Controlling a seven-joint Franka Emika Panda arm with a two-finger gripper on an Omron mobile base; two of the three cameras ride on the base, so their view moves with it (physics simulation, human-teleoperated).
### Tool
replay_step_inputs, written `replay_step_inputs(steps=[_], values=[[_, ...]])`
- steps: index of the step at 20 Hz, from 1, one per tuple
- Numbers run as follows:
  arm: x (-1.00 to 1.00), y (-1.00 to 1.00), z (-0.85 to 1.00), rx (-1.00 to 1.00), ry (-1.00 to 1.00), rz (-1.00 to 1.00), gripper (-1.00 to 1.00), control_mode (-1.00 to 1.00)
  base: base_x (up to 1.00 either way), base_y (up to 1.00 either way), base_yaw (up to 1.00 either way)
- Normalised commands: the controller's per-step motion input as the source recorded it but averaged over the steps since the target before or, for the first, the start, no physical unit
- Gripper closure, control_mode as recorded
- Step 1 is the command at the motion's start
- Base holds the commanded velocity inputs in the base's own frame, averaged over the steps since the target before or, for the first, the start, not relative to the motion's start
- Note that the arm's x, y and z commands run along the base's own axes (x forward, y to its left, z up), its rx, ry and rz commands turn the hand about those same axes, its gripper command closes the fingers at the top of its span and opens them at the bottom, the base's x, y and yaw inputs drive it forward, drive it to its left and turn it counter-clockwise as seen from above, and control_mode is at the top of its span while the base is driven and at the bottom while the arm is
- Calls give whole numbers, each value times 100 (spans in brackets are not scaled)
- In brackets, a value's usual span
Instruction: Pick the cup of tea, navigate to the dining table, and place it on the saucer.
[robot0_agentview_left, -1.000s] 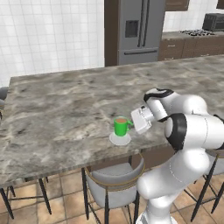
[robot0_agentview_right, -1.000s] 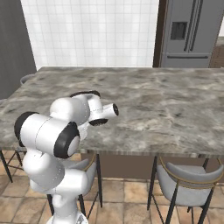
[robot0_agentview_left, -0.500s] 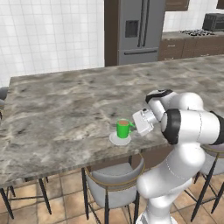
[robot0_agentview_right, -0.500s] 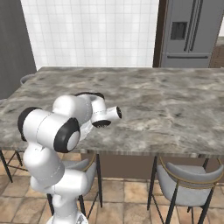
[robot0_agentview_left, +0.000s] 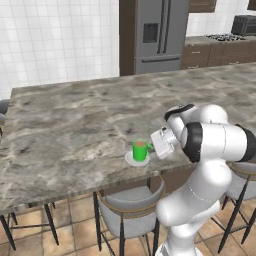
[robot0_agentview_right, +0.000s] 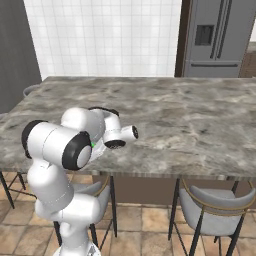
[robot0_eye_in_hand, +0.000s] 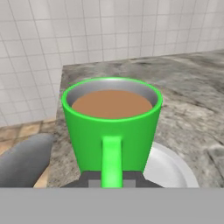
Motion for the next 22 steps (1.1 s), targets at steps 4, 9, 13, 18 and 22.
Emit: replay_step_inputs(steps=[4,9,13,18,22], values=[[0,0,-31,0,-2,0,100,-100,0,0,0],[2,0,-14,0,-1,0,100,-100,0,0,0],[27,0,0,0,0,0,100,-100,0,0,0],[53,0,2,0,0,0,100,-100,0,0,0],[44,0,-5,0,0,0,100,-100,0,0,0]])
